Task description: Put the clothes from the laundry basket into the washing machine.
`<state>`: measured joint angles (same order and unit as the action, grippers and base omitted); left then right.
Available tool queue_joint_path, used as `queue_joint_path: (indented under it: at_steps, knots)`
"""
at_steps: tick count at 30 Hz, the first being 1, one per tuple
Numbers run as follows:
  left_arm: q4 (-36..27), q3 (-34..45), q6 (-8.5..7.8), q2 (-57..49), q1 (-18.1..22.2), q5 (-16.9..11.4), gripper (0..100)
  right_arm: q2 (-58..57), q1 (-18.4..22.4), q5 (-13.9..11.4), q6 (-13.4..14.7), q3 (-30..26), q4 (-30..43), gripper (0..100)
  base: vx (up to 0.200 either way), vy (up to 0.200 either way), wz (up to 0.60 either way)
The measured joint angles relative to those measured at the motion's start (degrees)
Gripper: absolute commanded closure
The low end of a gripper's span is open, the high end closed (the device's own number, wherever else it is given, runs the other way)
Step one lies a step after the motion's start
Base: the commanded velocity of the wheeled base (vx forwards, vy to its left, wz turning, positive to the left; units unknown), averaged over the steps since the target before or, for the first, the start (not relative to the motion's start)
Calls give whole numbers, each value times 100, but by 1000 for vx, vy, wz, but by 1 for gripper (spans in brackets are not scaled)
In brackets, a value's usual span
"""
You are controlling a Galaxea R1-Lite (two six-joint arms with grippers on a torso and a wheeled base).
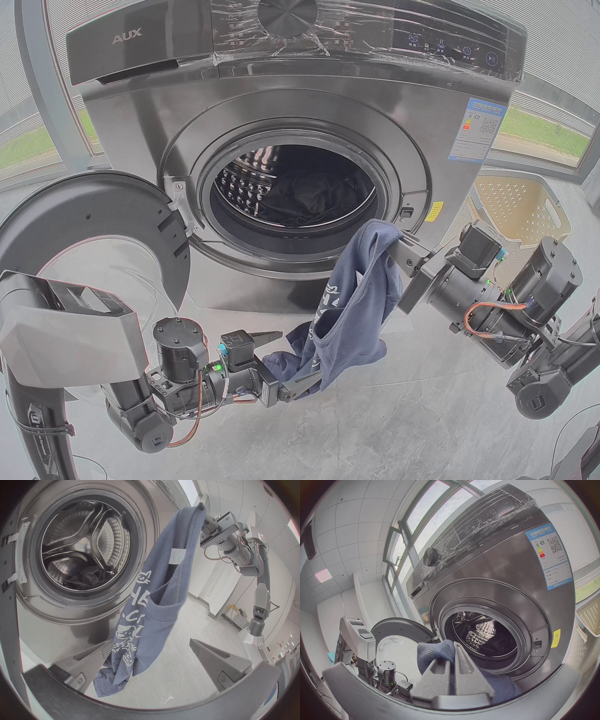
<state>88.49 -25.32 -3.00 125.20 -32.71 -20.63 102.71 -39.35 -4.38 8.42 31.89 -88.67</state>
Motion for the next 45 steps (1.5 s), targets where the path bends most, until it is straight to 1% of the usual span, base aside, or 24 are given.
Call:
queue_joint_path:
  at_steps: [6, 16, 18, 19, 27, 31, 34, 38, 40, 42, 45]
  knots:
    - [-6, -216, 44, 96, -108, -20, 0, 32, -9, 2, 2, 0, 2, 100, 0, 0, 0]
    - [-28, -1363, 57, 870, -106, 51, 0, 74, -48, 2, 9, 2, 0, 100, 0, 0, 0]
    - [-41, -1523, 60, 1025, -117, 111, 0, 79, -50, 0, 9, 2, 2, 100, 0, 0, 0]
    - [-41, -1604, 60, 1093, -124, 152, 100, 79, -52, -2, 9, 2, 0, 100, 0, 0, 0]
    - [-22, -2164, 68, 1488, -138, 432, 100, 85, -44, -7, 11, 2, 2, 100, 0, 0, 0]
    - [-15, -2228, 79, 1476, -108, 460, 100, 88, -22, -7, 11, 2, 2, 100, 0, 0, 0]
    - [-20, -2214, 130, 1298, -100, 478, 100, 88, -11, -9, 11, 2, -4, 100, 0, 0, 0]
    - [-22, -2052, 199, 813, -65, 638, 100, 88, 5, -9, 11, -6, -4, 100, 0, 0, 0]
    - [-24, -1888, 196, 499, -20, 752, 100, 90, 13, -9, 11, -11, -4, 100, 0, 0, 0]
    - [-17, -1649, 177, 143, 60, 859, 100, 90, 20, -9, 11, -17, -4, 100, 0, 0, 0]
    - [-22, -1202, 101, -430, 210, 976, 100, 88, 35, 0, 11, -22, -1, 100, 0, 0, 0]
